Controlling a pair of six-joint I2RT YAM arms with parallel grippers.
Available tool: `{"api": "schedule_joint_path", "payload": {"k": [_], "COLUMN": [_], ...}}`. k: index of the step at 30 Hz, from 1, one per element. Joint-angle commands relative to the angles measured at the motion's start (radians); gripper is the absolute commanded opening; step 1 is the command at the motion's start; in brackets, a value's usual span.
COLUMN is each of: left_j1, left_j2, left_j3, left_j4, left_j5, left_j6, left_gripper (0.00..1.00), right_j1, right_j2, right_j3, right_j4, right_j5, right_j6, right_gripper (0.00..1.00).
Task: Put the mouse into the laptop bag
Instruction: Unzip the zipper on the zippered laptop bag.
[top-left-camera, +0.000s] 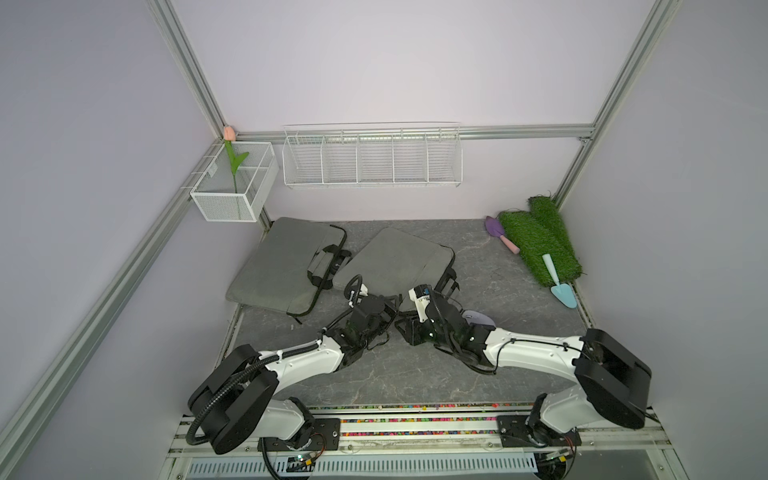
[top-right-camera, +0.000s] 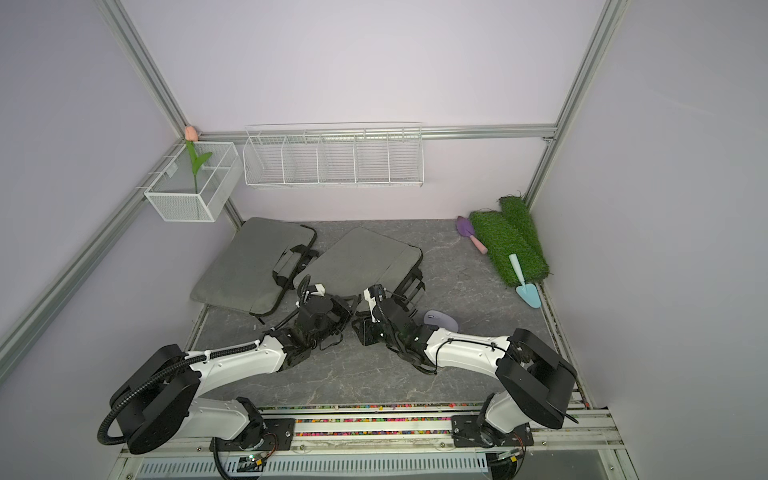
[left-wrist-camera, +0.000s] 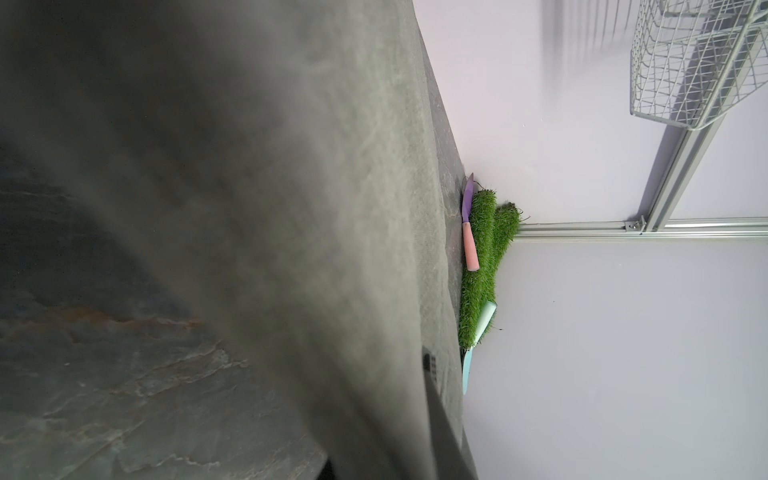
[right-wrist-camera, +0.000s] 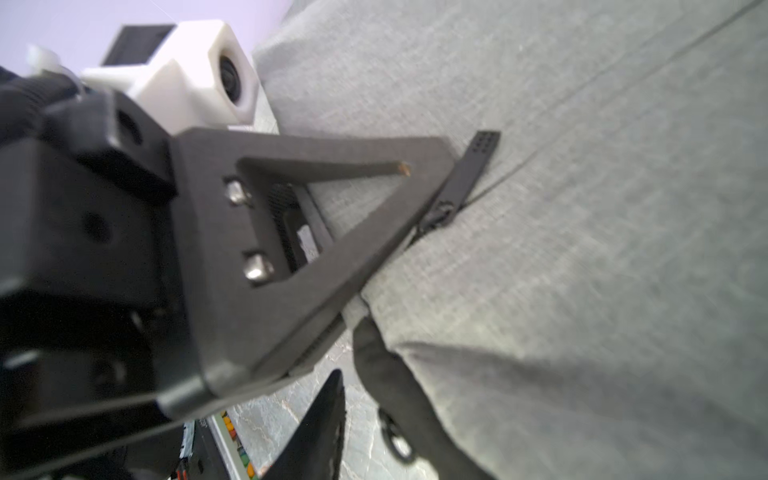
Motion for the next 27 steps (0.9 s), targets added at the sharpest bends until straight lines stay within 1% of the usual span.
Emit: {"api": "schedule_joint_path", "payload": {"k": [1,8,11,13,14,19,24,27], "left_j1": [-0.013,-0.012,-0.012,-0.013,-0.013,-0.012,-0.013,-0.012], "left_j2": [-0.019,-0.086,-0.083,-0.071,-0.063,-0.048,-0.089,-0.099], "left_j3": [0.035,0.042,0.039,0.038,0.038,0.033,0.022,0.019], "left_j4": [0.069,-0.013,-0.008,0.003,0.011,0.031,-0.01,-0.017], "left_j5": [0.046,0.007,0.009,0.015,0.018,0.017,-0.026,-0.045], "left_j6": [-0.005,0.019,0.016,0.011,0.009,0.006,0.016,0.029], "left_gripper": [0.0,0.0,0.0,0.0,0.0,0.0,0.0,0.0], "right_j1": [0.007,0.008,0.008,0.008,0.008,0.01,0.012,0.013], "right_j2": [0.01,0.036,0.042,0.042,0.039,0.022,0.006,-0.001], "right_j3": [0.023,0.041,0.036,0.04,0.043,0.046,0.044,0.041], "right_j4": [0.108,0.072,0.096,0.094,0.09,0.063,0.029,0.012], "right_j5": [0.052,0.113,0.118,0.122,0.125,0.142,0.155,0.142], "right_j6": [-0.026,-0.005,0.004,0.004,0.004,0.004,0.008,0.019], "right_gripper": [0.36,0.37,0.41,0.41,0.4,0.26,0.13,0.07]}}
